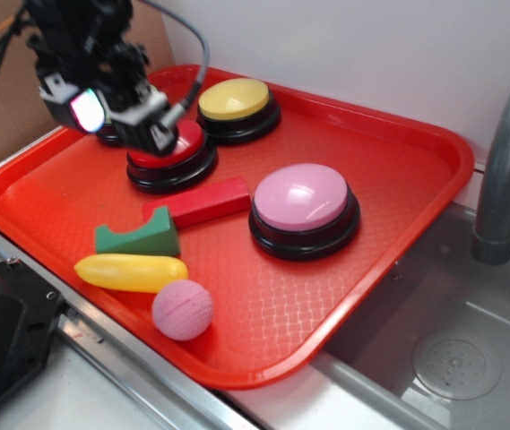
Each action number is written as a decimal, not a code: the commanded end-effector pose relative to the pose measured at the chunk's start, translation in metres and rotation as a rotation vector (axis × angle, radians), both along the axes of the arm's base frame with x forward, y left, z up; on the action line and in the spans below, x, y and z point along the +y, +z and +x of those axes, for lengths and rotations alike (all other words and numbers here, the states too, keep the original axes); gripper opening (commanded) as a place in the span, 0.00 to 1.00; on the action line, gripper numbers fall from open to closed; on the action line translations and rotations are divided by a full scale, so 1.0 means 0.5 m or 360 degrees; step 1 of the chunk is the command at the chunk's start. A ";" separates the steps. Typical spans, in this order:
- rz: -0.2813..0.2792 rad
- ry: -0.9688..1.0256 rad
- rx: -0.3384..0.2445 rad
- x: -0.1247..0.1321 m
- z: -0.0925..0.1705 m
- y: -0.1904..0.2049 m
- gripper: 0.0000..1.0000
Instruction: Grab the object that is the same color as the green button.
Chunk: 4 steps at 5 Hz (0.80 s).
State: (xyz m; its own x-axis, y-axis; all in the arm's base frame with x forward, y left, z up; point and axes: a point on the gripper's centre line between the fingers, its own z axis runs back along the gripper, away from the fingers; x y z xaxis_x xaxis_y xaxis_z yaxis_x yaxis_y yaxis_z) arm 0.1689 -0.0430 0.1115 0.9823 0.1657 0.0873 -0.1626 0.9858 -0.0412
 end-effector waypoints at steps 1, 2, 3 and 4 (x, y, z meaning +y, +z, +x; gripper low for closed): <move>0.0044 0.0132 0.0042 -0.008 0.006 -0.079 1.00; 0.0069 0.0165 0.0063 -0.001 0.007 -0.120 1.00; 0.0038 0.0166 0.0073 0.000 0.008 -0.138 1.00; -0.0003 0.0207 0.0094 -0.002 0.006 -0.161 1.00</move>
State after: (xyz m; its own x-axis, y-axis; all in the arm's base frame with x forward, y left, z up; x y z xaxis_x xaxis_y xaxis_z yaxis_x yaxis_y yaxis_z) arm 0.1675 -0.0456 0.0275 0.9594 0.2819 0.0091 -0.2817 0.9593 -0.0177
